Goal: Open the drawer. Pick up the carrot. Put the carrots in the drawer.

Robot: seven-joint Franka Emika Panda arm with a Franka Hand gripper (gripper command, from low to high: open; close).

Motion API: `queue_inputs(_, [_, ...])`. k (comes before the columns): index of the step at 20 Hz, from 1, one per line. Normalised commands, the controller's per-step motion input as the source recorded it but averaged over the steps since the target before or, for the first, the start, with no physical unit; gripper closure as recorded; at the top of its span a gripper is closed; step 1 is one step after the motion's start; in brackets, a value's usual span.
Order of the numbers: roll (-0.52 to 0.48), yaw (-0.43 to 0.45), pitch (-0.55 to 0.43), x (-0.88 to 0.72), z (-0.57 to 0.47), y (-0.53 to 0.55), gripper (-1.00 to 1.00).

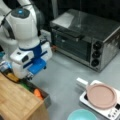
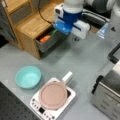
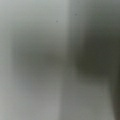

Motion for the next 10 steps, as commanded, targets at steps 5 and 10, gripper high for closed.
queue_inputs(5, [0.071, -0.050, 0.031, 0.18, 0.09, 0.20, -1.00])
queue_inputs(10, [0.095, -0.099, 0.168, 0.24, 0.30, 0.16, -1.00])
